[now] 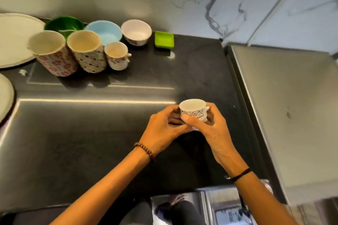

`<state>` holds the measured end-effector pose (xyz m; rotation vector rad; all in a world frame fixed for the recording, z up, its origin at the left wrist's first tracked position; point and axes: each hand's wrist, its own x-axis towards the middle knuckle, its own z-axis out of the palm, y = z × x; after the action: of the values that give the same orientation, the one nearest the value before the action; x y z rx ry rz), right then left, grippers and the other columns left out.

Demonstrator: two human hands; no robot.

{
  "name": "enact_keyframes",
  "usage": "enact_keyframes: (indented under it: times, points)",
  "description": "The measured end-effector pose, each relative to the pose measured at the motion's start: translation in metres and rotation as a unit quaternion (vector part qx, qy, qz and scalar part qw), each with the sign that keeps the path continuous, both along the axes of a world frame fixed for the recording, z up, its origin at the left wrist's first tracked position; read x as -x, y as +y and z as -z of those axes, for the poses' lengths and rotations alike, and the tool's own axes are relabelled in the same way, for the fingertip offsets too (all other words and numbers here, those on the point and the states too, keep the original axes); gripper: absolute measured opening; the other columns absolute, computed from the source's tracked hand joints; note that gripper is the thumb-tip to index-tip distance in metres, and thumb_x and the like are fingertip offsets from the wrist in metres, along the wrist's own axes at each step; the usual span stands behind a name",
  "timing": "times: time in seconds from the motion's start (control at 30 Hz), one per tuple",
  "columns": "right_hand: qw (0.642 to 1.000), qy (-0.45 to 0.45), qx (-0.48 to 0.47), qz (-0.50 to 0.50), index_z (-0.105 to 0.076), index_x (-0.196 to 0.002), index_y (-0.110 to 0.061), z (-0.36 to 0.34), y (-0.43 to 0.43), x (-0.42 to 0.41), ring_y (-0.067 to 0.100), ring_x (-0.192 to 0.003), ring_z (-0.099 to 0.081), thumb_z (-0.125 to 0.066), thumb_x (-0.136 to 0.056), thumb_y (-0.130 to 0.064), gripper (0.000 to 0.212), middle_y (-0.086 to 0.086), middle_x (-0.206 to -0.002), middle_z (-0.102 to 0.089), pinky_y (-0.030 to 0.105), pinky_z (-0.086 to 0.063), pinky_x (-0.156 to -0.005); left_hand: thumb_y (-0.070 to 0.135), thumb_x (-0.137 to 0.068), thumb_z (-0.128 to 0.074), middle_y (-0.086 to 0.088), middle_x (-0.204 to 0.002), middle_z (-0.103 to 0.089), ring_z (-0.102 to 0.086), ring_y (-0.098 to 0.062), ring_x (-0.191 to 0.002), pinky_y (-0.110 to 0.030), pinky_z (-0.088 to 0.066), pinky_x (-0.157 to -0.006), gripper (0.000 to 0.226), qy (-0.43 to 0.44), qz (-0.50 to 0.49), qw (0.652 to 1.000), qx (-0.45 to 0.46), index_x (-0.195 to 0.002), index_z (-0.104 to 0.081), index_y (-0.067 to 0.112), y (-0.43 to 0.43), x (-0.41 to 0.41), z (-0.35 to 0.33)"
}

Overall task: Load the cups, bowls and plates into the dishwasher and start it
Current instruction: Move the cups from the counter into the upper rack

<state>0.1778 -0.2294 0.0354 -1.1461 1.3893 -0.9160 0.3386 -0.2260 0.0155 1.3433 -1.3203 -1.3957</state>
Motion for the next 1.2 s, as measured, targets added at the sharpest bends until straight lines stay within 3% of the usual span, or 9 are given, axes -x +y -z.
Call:
enact_keyframes:
  times: [0.23, 0.4, 0.57, 0.73, 0.83, 0.97, 1.03, 1.13, 1.2]
  points:
    - [0.998, 0.002, 0.019, 0.061, -0.057, -0.123, -0.027, 0.009, 0.067, 0.079, 0.013, -0.105, -0.066, -0.081, -0.069, -0.035, 0.06, -0.005, -0.112, -0.068, 0.029, -0.058, -0.082, 0.03, -0.076, -0.08, 0.01, -0.103, -0.07, -0.067, 0.002, -0.088, -0.009, -0.05, -0.078, 0.048, -0.028, 0.053, 0.998, 0.017, -0.12, -0.059, 0.025, 0.056, 0.084, -0.005]
    - [0.997, 0.014, 0.029, 0.074, -0.055, -0.114, -0.038, 0.014, 0.12, 0.147, 0.009, -0.1, -0.066, -0.079, -0.064, -0.036, 0.056, -0.014, -0.107, -0.066, 0.022, -0.059, -0.074, 0.031, -0.073, -0.08, 0.01, -0.098, -0.069, -0.066, 0.002, -0.086, -0.01, -0.051, -0.075, 0.045, -0.046, 0.055, 0.997, 0.031, -0.113, -0.059, 0.029, 0.11, 0.155, -0.003]
    - [0.995, -0.002, 0.037, 0.089, -0.055, -0.126, -0.028, 0.025, 0.192, 0.229, 0.008, -0.102, -0.066, -0.086, -0.07, -0.024, 0.064, -0.009, -0.112, -0.067, 0.021, -0.057, -0.074, 0.03, -0.073, -0.08, 0.009, -0.101, -0.068, -0.064, 0.001, -0.09, -0.011, -0.051, -0.077, 0.046, -0.062, 0.06, 0.995, 0.045, -0.113, -0.059, 0.03, 0.178, 0.234, 0.004]
    - [0.992, -0.045, 0.0, 0.119, -0.057, -0.126, -0.033, 0.043, 0.257, 0.306, 0.01, -0.109, -0.066, -0.083, -0.07, -0.02, 0.063, -0.008, -0.116, -0.068, 0.03, -0.058, -0.085, 0.038, -0.073, -0.074, 0.018, -0.1, -0.063, -0.061, 0.008, -0.09, -0.008, -0.05, -0.075, 0.045, -0.084, 0.104, 0.991, 0.02, -0.113, -0.054, 0.035, 0.232, 0.312, 0.025]
    - [0.989, -0.062, -0.014, 0.133, -0.055, -0.132, -0.026, 0.056, 0.289, 0.343, 0.016, -0.112, -0.065, -0.082, -0.075, -0.012, 0.064, -0.002, -0.121, -0.067, 0.033, -0.057, -0.088, 0.034, -0.078, -0.076, 0.014, -0.099, -0.067, -0.063, 0.003, -0.088, -0.012, -0.051, -0.078, 0.037, -0.111, 0.162, 0.981, -0.009, -0.111, -0.059, 0.033, 0.251, 0.349, 0.043]
    - [0.984, -0.045, -0.053, 0.166, -0.058, -0.128, -0.031, 0.088, 0.322, 0.386, 0.012, -0.105, -0.067, -0.083, -0.074, -0.019, 0.061, -0.004, -0.115, -0.068, 0.027, -0.058, -0.079, 0.022, -0.082, -0.074, 0.008, -0.097, -0.068, -0.062, -0.005, -0.086, -0.009, -0.049, -0.075, 0.028, -0.147, 0.245, 0.958, -0.034, -0.108, -0.065, 0.016, 0.268, 0.395, 0.073]
    - [0.982, -0.036, -0.076, 0.17, -0.057, -0.129, -0.034, 0.107, 0.334, 0.406, 0.015, -0.102, -0.069, -0.084, -0.073, -0.022, 0.063, -0.003, -0.113, -0.068, 0.029, -0.059, -0.076, 0.028, -0.085, -0.071, 0.003, -0.105, -0.068, -0.064, -0.008, -0.094, -0.013, -0.051, -0.081, 0.03, -0.18, 0.301, 0.935, -0.051, -0.11, -0.065, 0.014, 0.273, 0.41, 0.096]
    - [0.979, 0.011, -0.115, 0.167, -0.055, -0.129, -0.037, 0.141, 0.35, 0.438, 0.018, -0.104, -0.066, -0.087, -0.069, -0.028, 0.069, -0.003, -0.118, -0.064, 0.033, -0.06, -0.079, 0.041, -0.09, -0.061, 0.001, -0.12, -0.063, -0.06, -0.014, -0.111, -0.031, -0.051, -0.095, 0.039, -0.257, 0.383, 0.886, -0.05, -0.121, -0.061, 0.019, 0.277, 0.423, 0.134]
    - [0.976, 0.06, -0.132, 0.161, -0.055, -0.129, -0.04, 0.163, 0.357, 0.458, 0.017, -0.109, -0.062, -0.089, -0.066, -0.036, 0.072, -0.006, -0.123, -0.061, 0.037, -0.06, -0.085, 0.04, -0.093, -0.056, 0.0, -0.13, -0.055, -0.052, -0.019, -0.121, -0.035, -0.045, -0.101, 0.044, -0.342, 0.436, 0.832, -0.018, -0.132, -0.053, 0.019, 0.275, 0.425, 0.152]
